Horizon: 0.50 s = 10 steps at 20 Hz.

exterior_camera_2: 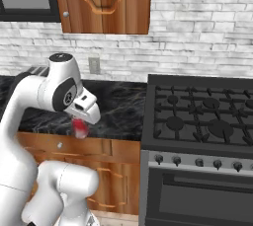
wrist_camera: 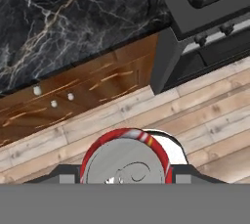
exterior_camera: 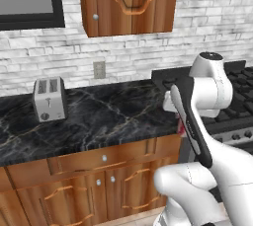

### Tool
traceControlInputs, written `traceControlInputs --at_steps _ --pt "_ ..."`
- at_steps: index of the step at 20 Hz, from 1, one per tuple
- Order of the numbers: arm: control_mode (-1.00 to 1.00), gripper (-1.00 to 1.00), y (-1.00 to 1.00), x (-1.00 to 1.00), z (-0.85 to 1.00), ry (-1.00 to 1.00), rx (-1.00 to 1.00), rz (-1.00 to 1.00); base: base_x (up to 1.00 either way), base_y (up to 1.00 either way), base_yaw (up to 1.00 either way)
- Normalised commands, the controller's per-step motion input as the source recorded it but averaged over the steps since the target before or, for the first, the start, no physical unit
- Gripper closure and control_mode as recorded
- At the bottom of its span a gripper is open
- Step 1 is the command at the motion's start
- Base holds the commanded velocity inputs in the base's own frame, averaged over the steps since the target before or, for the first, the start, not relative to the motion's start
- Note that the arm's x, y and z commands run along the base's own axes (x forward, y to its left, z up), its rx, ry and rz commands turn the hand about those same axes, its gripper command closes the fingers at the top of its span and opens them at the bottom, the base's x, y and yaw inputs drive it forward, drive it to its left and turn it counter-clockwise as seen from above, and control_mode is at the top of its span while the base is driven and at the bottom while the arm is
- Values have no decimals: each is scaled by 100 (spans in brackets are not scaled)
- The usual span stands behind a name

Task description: Four empty soda cans are scattered around the kitchen. Gather all the cans and cluster them next to the stove for recycling.

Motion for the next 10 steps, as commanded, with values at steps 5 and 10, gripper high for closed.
traceControlInputs --at_steps 5,10 --pt "100 100 0 0 0 0 0 0 -75 -19 -10" --pt "100 100 0 0 0 0 0 0 -73 -28 -10"
